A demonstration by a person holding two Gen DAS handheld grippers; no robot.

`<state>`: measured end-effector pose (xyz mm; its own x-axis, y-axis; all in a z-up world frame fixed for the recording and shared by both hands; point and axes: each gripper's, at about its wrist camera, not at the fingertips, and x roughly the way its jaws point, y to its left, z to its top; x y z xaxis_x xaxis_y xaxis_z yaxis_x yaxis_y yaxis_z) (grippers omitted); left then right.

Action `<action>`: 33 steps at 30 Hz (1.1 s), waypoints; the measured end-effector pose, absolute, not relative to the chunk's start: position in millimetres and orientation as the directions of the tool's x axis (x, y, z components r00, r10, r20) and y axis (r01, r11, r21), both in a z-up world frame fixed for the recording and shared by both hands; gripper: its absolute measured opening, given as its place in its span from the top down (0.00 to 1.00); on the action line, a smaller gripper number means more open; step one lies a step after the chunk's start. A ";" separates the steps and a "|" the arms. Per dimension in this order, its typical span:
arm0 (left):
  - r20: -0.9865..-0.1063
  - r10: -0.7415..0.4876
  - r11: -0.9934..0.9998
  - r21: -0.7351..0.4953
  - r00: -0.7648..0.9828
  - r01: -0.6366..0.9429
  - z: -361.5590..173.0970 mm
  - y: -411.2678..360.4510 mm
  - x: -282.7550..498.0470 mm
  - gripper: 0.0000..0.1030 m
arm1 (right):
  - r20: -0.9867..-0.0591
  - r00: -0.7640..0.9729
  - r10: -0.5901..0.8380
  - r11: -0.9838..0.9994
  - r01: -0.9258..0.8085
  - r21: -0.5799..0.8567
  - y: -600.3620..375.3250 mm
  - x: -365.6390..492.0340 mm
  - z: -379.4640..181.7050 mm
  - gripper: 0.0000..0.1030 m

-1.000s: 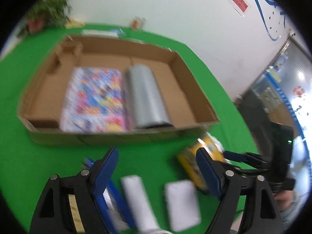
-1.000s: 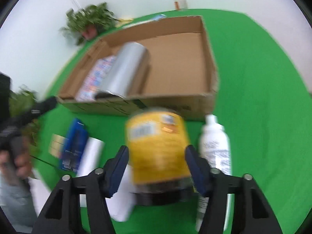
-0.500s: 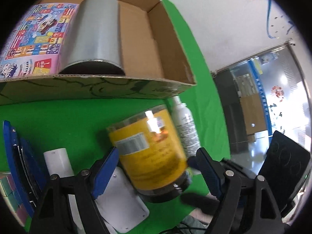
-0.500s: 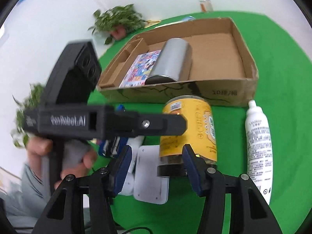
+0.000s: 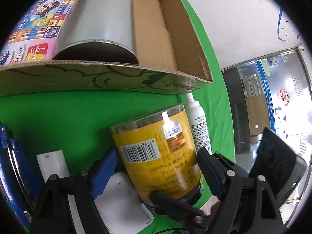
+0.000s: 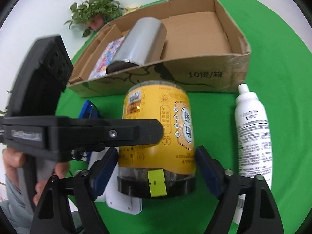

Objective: Organize rigid objects
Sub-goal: 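Lift the yellow jar with both grippers toward the large box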

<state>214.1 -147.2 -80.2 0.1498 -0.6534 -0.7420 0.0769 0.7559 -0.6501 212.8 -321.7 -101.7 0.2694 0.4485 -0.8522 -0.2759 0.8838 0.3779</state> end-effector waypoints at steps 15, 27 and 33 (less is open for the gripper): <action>-0.719 -0.621 0.784 -0.581 0.314 0.219 -25.7 -149.0 191.1 0.21 | -0.812 0.398 0.426 0.897 -0.303 0.322 -313.7 193.5 -67.3 0.19; -0.672 -0.601 0.798 -0.470 0.433 0.377 81.2 -157.4 240.6 0.21 | -0.700 0.582 0.414 0.905 -0.348 0.246 -317.4 227.1 36.3 0.20; -0.705 -0.557 0.825 -0.410 0.438 0.389 109.4 -164.8 284.4 0.21 | -0.694 0.557 0.457 0.889 -0.315 0.333 -329.5 278.2 70.4 0.20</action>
